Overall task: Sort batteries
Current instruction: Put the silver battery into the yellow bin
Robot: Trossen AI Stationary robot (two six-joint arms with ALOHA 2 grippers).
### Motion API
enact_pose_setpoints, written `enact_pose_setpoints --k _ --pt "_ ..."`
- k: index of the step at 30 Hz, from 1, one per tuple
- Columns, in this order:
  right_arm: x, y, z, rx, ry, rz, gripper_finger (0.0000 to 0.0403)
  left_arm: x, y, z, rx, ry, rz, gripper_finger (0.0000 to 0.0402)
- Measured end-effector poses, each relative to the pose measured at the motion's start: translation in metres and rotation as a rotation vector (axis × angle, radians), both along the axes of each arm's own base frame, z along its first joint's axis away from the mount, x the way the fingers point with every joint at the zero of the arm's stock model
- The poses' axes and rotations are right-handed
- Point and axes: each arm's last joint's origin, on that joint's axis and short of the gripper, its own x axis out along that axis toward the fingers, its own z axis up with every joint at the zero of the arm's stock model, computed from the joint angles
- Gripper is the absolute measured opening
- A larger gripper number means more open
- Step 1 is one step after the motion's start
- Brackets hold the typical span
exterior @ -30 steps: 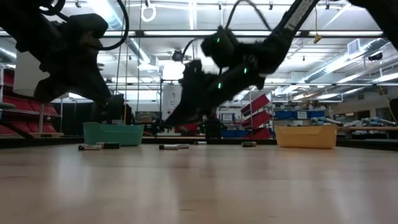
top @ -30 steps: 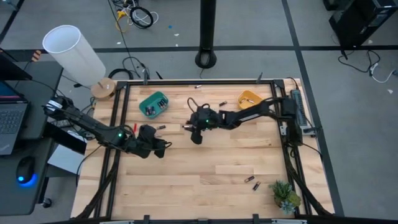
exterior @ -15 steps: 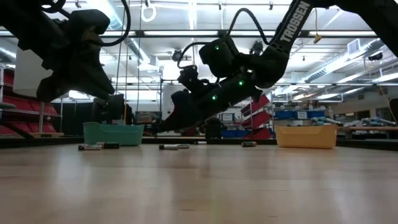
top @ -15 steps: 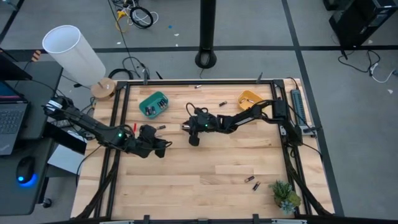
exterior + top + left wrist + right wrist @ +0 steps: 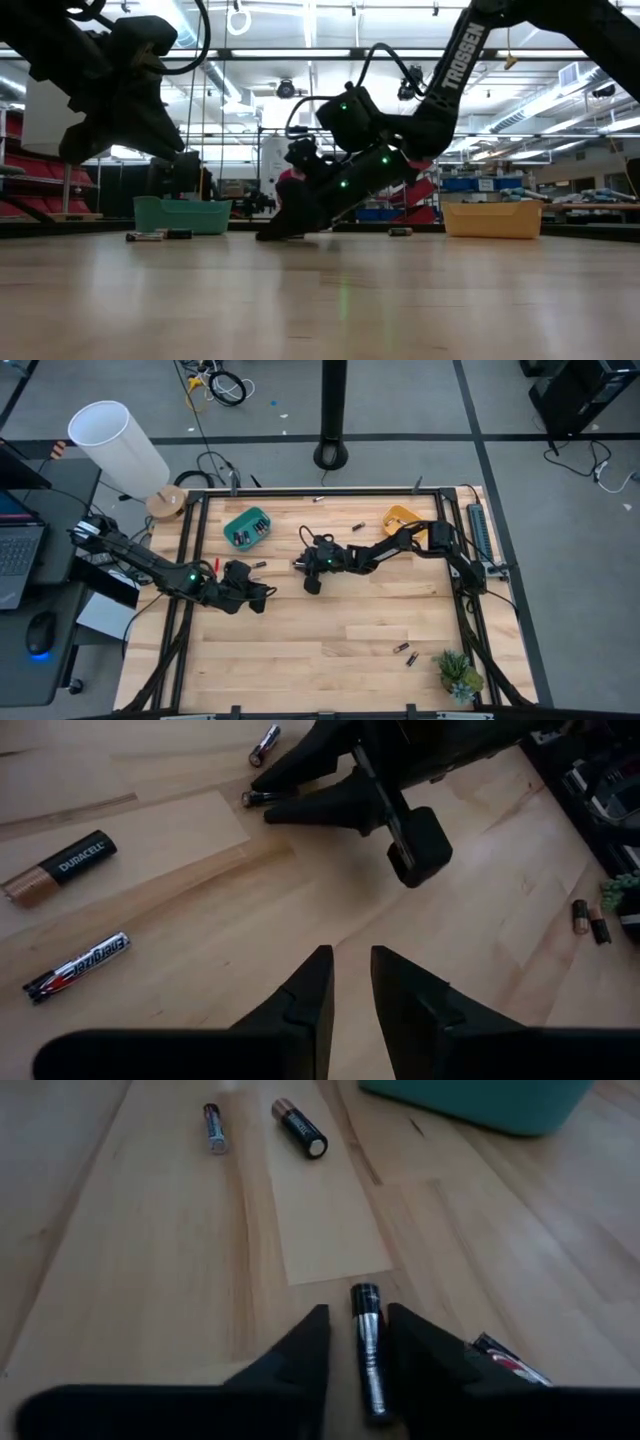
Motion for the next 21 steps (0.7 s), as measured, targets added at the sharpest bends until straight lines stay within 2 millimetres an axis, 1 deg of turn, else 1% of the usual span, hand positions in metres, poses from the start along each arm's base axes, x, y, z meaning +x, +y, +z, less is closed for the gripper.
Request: enact_pose_setpoints --k 4,5,8,12,18,21 --pt "-0.001 0.001 -0.002 -0.021 0.039 0.033 0.0032 0.000 0.000 0.000 0.000 0.001 0.000 0.0081" --pt "-0.002 0.001 -0.003 -0.021 0.046 0.047 0.0027 0.000 0.000 0.000 0.000 0.002 0.000 0.0081" --pt "-0.003 0.001 0.003 -0.002 0.072 0.060 0.0027 0.000 0.000 0.000 0.000 0.001 -0.001 0.0081" --pt "-0.010 0.002 0.021 -0.017 0.133 0.082 0.0027 0.000 0.000 0.000 -0.001 0.001 -0.006 0.0081" --pt "-0.029 -0.012 0.050 -0.004 0.259 0.070 0.0027 0.000 0.001 0.001 0.057 -0.004 0.007 0.0081" --pt "-0.040 -0.018 0.068 0.008 0.308 0.051 0.0027 0.000 0.002 0.002 0.105 -0.013 0.029 0.0081"
